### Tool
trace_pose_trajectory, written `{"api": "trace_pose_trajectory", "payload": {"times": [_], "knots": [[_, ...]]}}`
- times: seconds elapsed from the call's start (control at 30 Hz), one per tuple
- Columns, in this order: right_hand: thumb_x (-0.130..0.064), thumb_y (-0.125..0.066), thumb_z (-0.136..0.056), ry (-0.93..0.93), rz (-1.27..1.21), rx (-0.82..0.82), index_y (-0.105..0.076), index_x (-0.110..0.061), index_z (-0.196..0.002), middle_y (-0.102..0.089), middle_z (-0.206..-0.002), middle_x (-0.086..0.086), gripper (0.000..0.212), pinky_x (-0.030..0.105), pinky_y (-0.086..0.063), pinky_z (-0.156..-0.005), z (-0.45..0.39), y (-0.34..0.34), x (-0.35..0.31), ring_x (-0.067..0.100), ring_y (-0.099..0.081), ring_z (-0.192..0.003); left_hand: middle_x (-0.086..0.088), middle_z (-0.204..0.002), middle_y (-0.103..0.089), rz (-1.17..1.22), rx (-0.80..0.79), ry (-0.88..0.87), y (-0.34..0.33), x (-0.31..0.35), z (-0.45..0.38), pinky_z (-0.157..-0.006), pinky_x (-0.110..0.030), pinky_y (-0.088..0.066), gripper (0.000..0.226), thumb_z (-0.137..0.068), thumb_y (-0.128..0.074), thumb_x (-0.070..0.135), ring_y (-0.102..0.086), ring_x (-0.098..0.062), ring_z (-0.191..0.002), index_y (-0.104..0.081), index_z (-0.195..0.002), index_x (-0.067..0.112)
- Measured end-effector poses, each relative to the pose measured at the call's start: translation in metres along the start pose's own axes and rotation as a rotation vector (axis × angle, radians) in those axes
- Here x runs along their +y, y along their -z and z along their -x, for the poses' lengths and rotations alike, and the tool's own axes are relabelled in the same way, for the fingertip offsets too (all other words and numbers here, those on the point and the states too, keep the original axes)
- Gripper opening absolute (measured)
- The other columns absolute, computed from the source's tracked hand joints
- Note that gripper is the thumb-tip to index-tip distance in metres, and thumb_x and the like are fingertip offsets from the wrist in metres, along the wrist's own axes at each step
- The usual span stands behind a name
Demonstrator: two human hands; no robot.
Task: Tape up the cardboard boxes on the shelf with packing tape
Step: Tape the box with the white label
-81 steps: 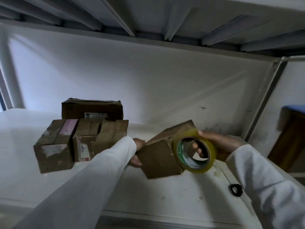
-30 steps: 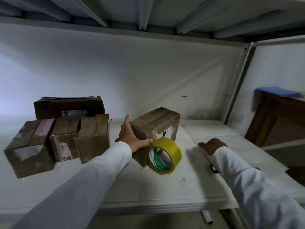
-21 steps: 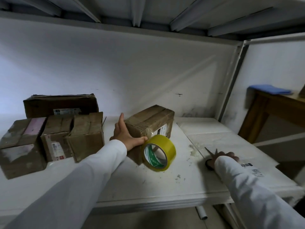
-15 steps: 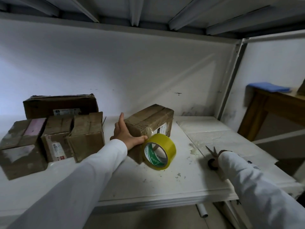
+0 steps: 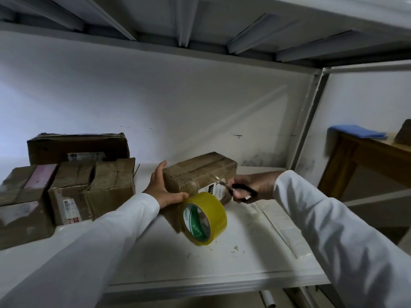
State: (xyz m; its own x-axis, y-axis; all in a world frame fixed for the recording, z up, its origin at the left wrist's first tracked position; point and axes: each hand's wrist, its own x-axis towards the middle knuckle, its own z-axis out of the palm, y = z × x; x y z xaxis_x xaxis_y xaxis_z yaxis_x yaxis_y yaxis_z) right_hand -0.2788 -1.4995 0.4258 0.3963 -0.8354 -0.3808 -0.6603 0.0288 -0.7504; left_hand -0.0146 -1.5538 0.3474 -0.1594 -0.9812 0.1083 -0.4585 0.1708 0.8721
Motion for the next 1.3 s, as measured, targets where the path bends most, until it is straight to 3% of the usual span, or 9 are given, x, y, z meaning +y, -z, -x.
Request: {"api": "trace_pose_trajectory", "payload": {"times": [0.17, 0.3, 0.43, 0.57, 0.67, 0.8, 1.0, 1.1, 1.3], "knots": [[-0.045, -0.074, -0.044, -0.124, 0.243, -0.104, -0.053, -0.033, -0.091, -0.052, -0.081, -0.014, 0.053, 0.017, -0.034, -0.06, -0.02, 0.008, -0.005, -0.002, -0.046, -0.066, -0.006, -0.156, -0.018, 0.027, -0.118, -0.003, 0.013, -0.003, -0.001, -0.115, -0.042, -0.028, 0.125, -0.056, -0.087, 0.03, -0.022, -0.027, -0.142, -0.003, -0.148, 0.041], [-0.028, -0.081, -0.06, -0.092, 0.278, -0.159, -0.054, -0.032, -0.092, -0.056, -0.084, -0.009, 0.042, 0.03, -0.035, -0.078, -0.029, 0.012, -0.009, 0.005, -0.048, -0.077, -0.004, -0.155, -0.021, 0.017, -0.182, -0.007, 0.017, -0.002, -0.002, -0.113, -0.038, -0.03, 0.136, -0.039, -0.084, 0.045, -0.024, -0.025, -0.142, -0.001, -0.148, 0.042], [0.0, -0.069, -0.081, -0.038, 0.342, -0.161, -0.057, -0.029, -0.093, -0.06, -0.084, -0.008, 0.034, 0.03, -0.041, -0.088, -0.036, 0.019, -0.016, 0.003, -0.056, -0.078, -0.004, -0.156, -0.018, 0.025, -0.204, -0.015, 0.018, -0.005, -0.004, -0.11, -0.035, -0.031, 0.129, -0.054, -0.087, 0.03, -0.021, -0.025, -0.143, 0.0, -0.148, 0.041], [0.002, -0.07, -0.079, -0.031, 0.377, -0.158, -0.059, -0.028, -0.094, -0.065, -0.077, -0.013, 0.035, 0.014, -0.044, -0.08, -0.033, 0.029, -0.023, -0.008, -0.061, -0.07, -0.003, -0.157, -0.018, 0.017, -0.2, -0.023, 0.018, -0.008, -0.004, -0.113, -0.038, -0.03, 0.127, -0.052, -0.084, 0.034, -0.022, -0.024, -0.143, 0.0, -0.146, 0.045], [0.002, -0.07, -0.079, -0.002, 0.406, -0.15, -0.06, -0.026, -0.095, -0.064, -0.081, -0.011, 0.034, 0.017, -0.044, -0.081, -0.031, 0.035, -0.03, -0.008, -0.061, -0.071, -0.003, -0.156, -0.019, 0.016, -0.207, -0.032, 0.019, -0.008, -0.004, -0.114, -0.043, -0.03, 0.133, -0.041, -0.082, 0.046, -0.023, -0.023, -0.143, 0.0, -0.146, 0.045], [-0.002, -0.073, -0.077, -0.005, 0.415, -0.151, -0.062, -0.03, -0.094, -0.066, -0.08, -0.015, 0.035, 0.026, -0.046, -0.089, -0.037, 0.033, -0.034, -0.007, -0.062, -0.074, -0.003, -0.157, -0.018, 0.025, -0.214, -0.035, 0.018, -0.009, -0.005, -0.114, -0.042, -0.029, 0.127, -0.056, -0.087, 0.031, -0.021, -0.024, -0.143, 0.002, -0.147, 0.044], [-0.008, -0.078, -0.073, 0.004, 0.418, -0.143, -0.063, -0.034, -0.094, -0.066, -0.085, -0.011, 0.036, 0.03, -0.045, -0.093, -0.041, 0.029, -0.031, 0.001, -0.062, -0.08, -0.003, -0.156, -0.019, 0.026, -0.201, -0.041, 0.017, -0.01, -0.006, -0.113, -0.044, -0.031, 0.135, -0.037, -0.079, 0.048, -0.023, -0.023, -0.143, 0.0, -0.146, 0.045], [-0.022, -0.083, -0.059, 0.013, 0.386, -0.116, -0.07, -0.035, -0.087, -0.069, -0.083, -0.011, 0.033, 0.03, -0.046, -0.088, -0.042, 0.03, -0.031, 0.005, -0.063, -0.082, -0.003, -0.156, -0.02, 0.028, -0.197, -0.045, 0.017, -0.012, -0.006, -0.113, -0.044, -0.031, 0.135, -0.037, -0.08, 0.048, -0.023, -0.024, -0.142, 0.0, -0.146, 0.045], [-0.009, -0.08, -0.072, -0.003, 0.369, -0.107, -0.067, -0.024, -0.085, -0.069, -0.078, -0.009, 0.023, 0.013, -0.046, -0.06, -0.039, 0.026, -0.035, 0.003, -0.061, -0.068, -0.003, -0.155, -0.022, 0.031, -0.179, -0.036, 0.016, -0.011, -0.007, -0.113, -0.041, -0.032, 0.134, -0.039, -0.082, 0.046, -0.026, -0.024, -0.141, -0.003, -0.147, 0.043]]}}
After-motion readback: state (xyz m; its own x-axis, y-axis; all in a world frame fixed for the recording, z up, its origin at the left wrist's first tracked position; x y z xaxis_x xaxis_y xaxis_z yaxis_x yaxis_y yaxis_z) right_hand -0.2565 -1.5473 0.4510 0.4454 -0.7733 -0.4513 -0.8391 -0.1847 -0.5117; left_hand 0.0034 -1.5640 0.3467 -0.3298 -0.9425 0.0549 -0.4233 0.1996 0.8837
